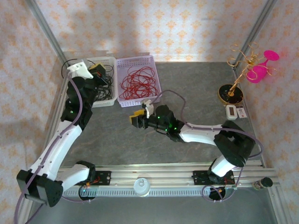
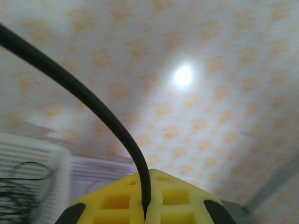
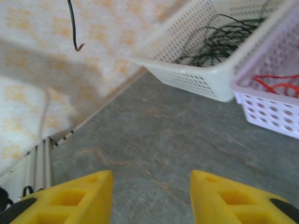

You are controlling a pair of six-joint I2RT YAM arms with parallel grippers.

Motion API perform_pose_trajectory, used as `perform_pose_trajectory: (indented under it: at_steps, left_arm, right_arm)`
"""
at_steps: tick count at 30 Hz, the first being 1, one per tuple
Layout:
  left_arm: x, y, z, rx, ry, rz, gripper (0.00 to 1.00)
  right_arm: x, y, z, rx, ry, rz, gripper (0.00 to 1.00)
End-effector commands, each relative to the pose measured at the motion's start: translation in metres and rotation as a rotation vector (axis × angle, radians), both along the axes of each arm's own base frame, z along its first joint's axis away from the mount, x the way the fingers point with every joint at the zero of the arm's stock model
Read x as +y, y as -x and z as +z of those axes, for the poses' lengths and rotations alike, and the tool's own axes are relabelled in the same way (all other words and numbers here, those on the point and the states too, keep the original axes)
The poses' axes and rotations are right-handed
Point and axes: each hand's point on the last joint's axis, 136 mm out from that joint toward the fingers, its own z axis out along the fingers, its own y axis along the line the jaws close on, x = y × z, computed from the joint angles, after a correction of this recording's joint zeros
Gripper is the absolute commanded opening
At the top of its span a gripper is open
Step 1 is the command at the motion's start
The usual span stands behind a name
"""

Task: Untangle the cables
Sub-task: Place the cable into the container.

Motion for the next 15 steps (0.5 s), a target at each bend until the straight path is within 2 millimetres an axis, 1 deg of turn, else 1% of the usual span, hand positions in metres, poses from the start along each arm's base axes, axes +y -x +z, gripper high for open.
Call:
perform_pose_trajectory:
  at_steps: [1, 3, 5, 7, 12, 14, 15]
  left_arm:
    - [0.024, -0.017, -0.006, 0.029, -0.051, 0.024, 0.00]
    - [0.033, -0.035, -0.020, 0.068, -0.056, 0.013, 0.00]
    - [0.042, -0.050, -0.034, 0.103, -0.055, 0.022, 0.00]
    - [0.051, -0.062, -0.049, 0.129, -0.059, 0.035, 0.00]
    - [0.084, -0.090, -0.098, 0.229, -0.053, 0.102, 0.00]
    - [0.092, -0.101, -0.118, 0.263, -0.036, 0.104, 0.00]
    - [0.094, -0.106, -0.124, 0.273, -0.031, 0.096, 0.00]
  right_arm:
    - [-0.023, -0.012, 0.009, 0.030, 0.102, -0.146, 0.48]
    - [-0.036, -0.021, 0.012, 0.037, 0.118, -0.233, 0.49]
    - [-0.044, -0.026, 0.014, 0.048, 0.132, -0.287, 0.49]
    - [-0.046, -0.031, 0.016, 0.057, 0.158, -0.313, 0.50]
    - [-0.049, -0.047, 0.030, 0.049, 0.220, -0.374, 0.51]
    - [-0.053, -0.054, 0.035, 0.047, 0.216, -0.397, 0.51]
    - [-0.056, -0.058, 0.035, 0.052, 0.212, -0.409, 0.51]
